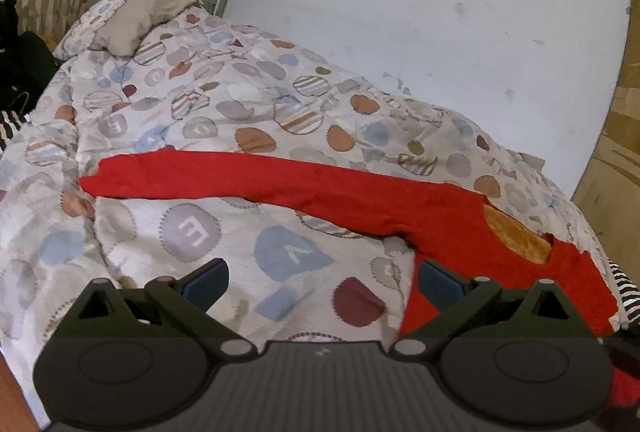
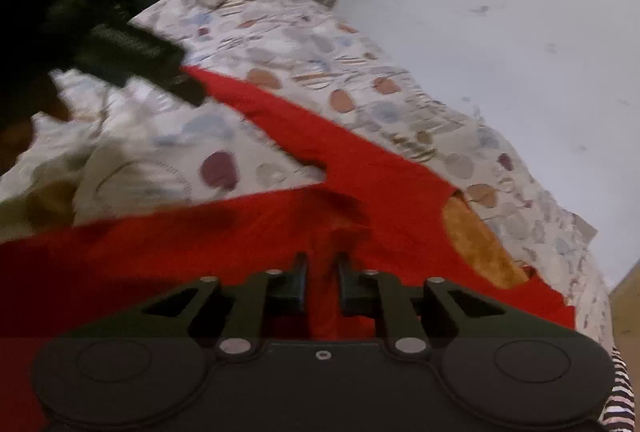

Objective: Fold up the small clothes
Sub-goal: 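Carry the held sleeve across the dress body and open the right gripper, then reach the left gripper to the other sleeve cuff and grasp it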

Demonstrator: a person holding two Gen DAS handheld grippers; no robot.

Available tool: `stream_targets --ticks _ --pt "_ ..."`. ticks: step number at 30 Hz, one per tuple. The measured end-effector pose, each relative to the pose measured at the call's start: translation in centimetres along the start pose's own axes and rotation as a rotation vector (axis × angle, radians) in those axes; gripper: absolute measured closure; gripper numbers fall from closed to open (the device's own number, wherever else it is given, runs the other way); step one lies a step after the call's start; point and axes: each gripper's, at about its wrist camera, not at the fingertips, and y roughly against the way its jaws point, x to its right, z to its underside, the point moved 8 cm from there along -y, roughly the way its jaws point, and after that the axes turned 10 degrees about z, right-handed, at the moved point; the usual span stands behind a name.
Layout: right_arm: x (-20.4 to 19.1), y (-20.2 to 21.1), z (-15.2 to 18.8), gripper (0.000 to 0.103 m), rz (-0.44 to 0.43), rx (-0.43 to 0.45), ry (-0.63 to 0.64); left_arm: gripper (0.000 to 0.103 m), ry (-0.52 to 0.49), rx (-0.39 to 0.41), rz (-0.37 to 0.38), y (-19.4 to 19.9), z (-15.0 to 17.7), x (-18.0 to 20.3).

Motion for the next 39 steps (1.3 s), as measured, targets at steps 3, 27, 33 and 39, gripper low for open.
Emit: stream_targets --ticks 3,27,33,39 --pt "-0.5 0.7 1.1 0.057 -0.022 0.000 0.036 0.000 0.001 -0.001 0.024 -0.5 0.3 0.8" --pt "22.4 -4.0 14.7 0.040 0.606 -0.270 -0.115 0.001 -0.109 -0.159 0.205 -7.1 8.1 6.0" --pt "21.0 -7.5 14.9 0.040 0.604 -0.256 0.065 0.001 -0.085 -0.144 0.222 -7.0 8.1 5.7" --pt "20.0 -9.1 14.1 0.056 0.620 -0.223 0.221 0.000 -0.088 -0.140 0.222 -7.0 8.1 5.9"
